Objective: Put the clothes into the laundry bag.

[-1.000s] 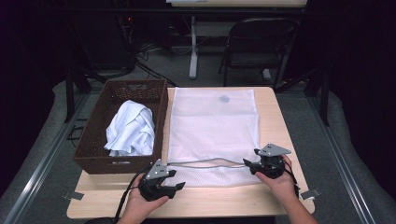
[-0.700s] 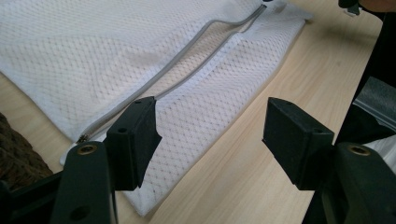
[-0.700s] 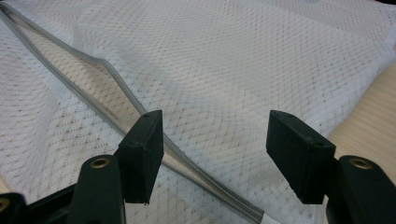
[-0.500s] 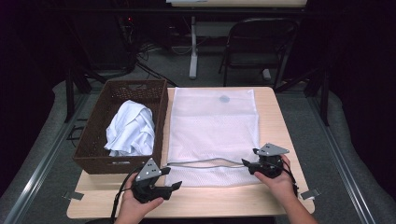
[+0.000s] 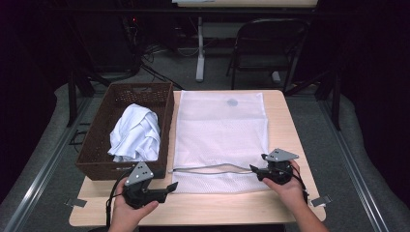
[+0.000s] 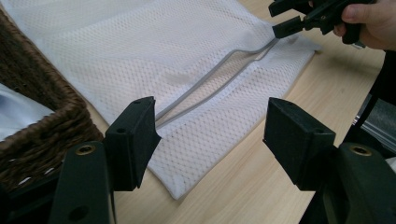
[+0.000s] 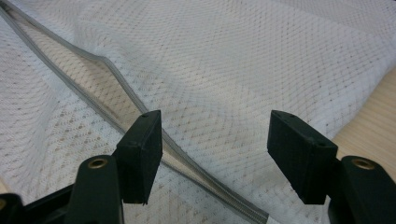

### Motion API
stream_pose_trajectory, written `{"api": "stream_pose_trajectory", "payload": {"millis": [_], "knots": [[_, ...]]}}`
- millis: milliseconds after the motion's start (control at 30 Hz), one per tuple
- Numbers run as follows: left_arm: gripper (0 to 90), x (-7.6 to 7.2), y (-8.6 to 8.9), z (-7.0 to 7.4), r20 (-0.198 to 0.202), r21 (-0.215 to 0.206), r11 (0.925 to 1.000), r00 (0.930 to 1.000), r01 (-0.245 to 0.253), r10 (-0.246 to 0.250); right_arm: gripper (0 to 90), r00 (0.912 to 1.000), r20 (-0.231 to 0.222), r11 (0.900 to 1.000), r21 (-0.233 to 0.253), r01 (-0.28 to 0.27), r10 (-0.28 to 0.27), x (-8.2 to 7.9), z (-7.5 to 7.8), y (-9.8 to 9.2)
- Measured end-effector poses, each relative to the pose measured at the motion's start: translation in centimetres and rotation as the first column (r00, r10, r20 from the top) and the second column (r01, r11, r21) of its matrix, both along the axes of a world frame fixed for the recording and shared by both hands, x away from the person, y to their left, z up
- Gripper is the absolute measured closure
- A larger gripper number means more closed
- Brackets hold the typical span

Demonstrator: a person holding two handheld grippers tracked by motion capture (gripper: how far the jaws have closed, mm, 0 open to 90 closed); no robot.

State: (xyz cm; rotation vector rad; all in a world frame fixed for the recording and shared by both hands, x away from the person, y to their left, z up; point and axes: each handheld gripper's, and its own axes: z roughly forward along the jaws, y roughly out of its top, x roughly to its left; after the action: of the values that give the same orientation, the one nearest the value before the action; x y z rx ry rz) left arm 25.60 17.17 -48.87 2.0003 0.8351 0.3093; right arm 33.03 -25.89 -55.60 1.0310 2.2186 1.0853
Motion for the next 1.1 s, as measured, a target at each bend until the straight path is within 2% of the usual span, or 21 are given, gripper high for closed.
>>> {"api": "stream_pose_trajectory", "payload": {"millis": [467, 600, 900, 1100], "knots": [[34.9, 0.0, 2.5, 1.0, 0.006, -0.020, 0.9952, 0.9954, -0.096, 0.096, 35.8, 1.0000, -0.005, 1.000, 0.001, -0.002, 0.002, 0.0, -0.2, 0.1], [33.1, -0.1, 3.1, 1.3, 0.031, -0.026, 0.9896, 0.9893, -0.142, 0.142, 35.8, 0.9999, -0.011, 1.000, 0.000, 0.001, -0.001, 0.1, -0.2, 0.1], [29.9, -0.2, 4.0, 1.7, 0.043, -0.019, 0.9837, 0.9829, -0.179, 0.179, 35.8, 1.0000, -0.008, 1.000, -0.002, -0.003, 0.003, 0.1, -0.3, 0.1], [27.6, -0.1, 4.8, 2.1, 0.049, -0.019, 0.9758, 0.9746, -0.218, 0.218, 35.8, 0.9999, -0.009, 1.000, -0.001, -0.006, 0.006, 0.1, -0.4, 0.1]]}}
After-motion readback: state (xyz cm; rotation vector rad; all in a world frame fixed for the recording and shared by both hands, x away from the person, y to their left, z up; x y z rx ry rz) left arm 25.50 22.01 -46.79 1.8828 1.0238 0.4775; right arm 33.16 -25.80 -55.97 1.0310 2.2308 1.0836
